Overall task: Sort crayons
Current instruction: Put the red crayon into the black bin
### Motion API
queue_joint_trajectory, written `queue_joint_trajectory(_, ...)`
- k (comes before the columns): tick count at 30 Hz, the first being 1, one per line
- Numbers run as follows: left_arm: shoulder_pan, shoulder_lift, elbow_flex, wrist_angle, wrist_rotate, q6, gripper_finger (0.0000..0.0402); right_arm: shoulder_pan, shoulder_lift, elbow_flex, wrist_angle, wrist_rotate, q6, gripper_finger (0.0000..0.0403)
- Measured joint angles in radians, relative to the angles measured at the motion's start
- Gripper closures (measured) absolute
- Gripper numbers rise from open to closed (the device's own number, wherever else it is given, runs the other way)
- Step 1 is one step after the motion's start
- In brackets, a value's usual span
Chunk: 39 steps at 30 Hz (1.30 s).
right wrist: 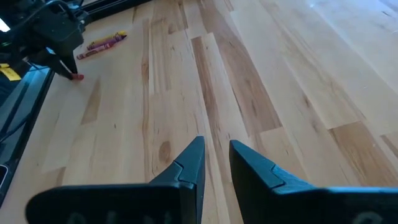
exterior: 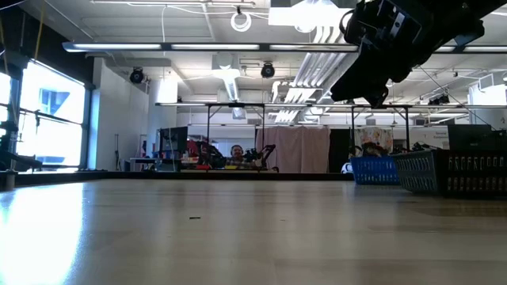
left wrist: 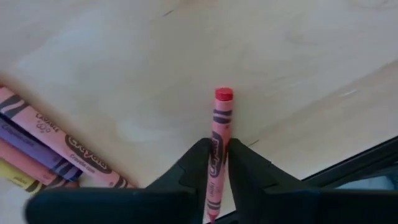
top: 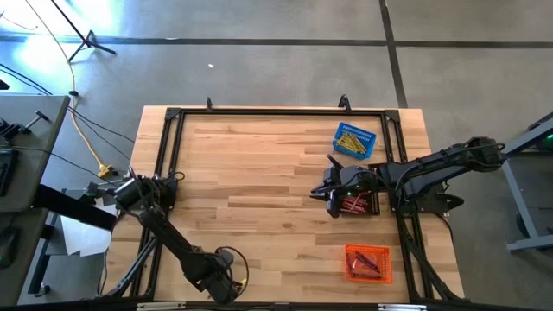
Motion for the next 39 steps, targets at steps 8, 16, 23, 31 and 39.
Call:
queue_joint_trajectory(8, 0.061, -0.01, -0.005, -0.006, 0.029, 0.11, 0.0396, 0.0, 0.0, 0.0, 0.001, -0.02, 0.038, 0.0343)
queue_joint_trajectory(16, 0.165, -0.059, -0.011, -0.017, -0.172, 0.348, 0.0401, 0.0, 0.0, 0.0, 0.001, -0.098, 0.075, 0.0343)
queue_joint_trajectory(23, 0.312, -0.114, -0.011, 0.018, -0.513, 0.582, 0.0401, 0.0, 0.0, 0.0, 0.0, -0.102, 0.076, 0.0343)
queue_joint_trajectory(31, 0.454, -0.133, -0.009, 0.268, -0.741, 0.913, 0.0401, 0.0, 0.0, 0.0, 0.022, -0.102, 0.064, 0.0343)
queue_joint_trajectory(39, 0.557, -0.137, -0.008, 0.399, -0.762, 1.117, 0.0401, 0.0, -0.05, 0.001, 0.085, -0.078, 0.03, 0.0343)
